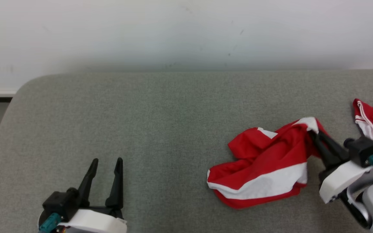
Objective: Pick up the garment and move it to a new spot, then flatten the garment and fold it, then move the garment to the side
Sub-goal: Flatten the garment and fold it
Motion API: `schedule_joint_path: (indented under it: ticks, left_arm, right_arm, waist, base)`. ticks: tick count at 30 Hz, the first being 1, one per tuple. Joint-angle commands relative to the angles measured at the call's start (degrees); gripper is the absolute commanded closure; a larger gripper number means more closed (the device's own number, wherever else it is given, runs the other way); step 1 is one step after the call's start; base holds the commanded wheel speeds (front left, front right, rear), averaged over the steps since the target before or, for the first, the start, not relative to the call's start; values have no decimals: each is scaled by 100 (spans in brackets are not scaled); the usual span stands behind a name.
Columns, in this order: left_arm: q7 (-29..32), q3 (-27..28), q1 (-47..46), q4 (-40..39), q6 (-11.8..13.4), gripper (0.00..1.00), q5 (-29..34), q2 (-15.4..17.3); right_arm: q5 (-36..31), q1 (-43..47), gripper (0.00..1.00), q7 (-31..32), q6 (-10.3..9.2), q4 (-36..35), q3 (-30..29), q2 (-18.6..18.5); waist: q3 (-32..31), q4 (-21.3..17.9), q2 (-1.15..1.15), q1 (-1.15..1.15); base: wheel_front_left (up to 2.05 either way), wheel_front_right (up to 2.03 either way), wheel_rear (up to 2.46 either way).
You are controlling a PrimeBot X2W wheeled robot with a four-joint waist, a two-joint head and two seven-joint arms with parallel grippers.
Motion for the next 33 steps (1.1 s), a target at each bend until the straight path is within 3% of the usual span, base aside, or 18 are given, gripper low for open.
schedule_joint_path:
  ticks: [1, 10, 21, 22, 23, 24, 29, 33]
  left_arm:
    - [-10, -15, -95, 16, -18, 0, 94, 13]
    - [-9, -97, -386, 129, -68, 0, 66, 5]
    - [-9, -158, -583, 141, -92, 0, 91, 20]
    - [-9, -176, -609, 140, -94, 0, 91, 19]
    - [-9, -187, -632, 138, -94, 0, 94, 18]
    - [-9, -200, -648, 150, -92, 0, 96, 17]
    - [-9, -218, -654, 233, -97, 0, 98, 28]
    - [-10, -209, -554, 273, -99, 0, 131, 57]
  right_arm:
    - [179, -289, 100, 4, -13, 104, 22, -135]
    - [1093, -1770, 100, -272, -13, 518, 383, -584]
    - [1353, -2835, 100, 668, -13, 2317, 909, -591]
    - [1381, -2915, 90, 685, -13, 2524, 961, -575]
    - [1431, -2980, 40, 731, -13, 2743, 975, -551]
    - [1460, -3020, 0, 766, -13, 2936, 1013, -508]
    - [1694, -3092, 0, 644, -13, 3438, 1172, -352]
    - [1864, -2949, 0, 220, -13, 3392, 1365, -365]
  waist:
    - [256, 157, 0, 0]
    - [593, 578, 0, 0]
    - [846, 704, 0, 0]
    - [880, 717, 0, 0]
    - [907, 725, 0, 0]
    - [919, 728, 0, 0]
    - [818, 664, 0, 0]
    - [491, 491, 0, 0]
  base:
    - [0, 0, 0]
    - [0, 0, 0]
    - [0, 0, 0]
    - [0, 0, 0]
    - [0, 0, 0]
    - [0, 0, 0]
    - [0, 0, 0]
    - [0, 0, 0]
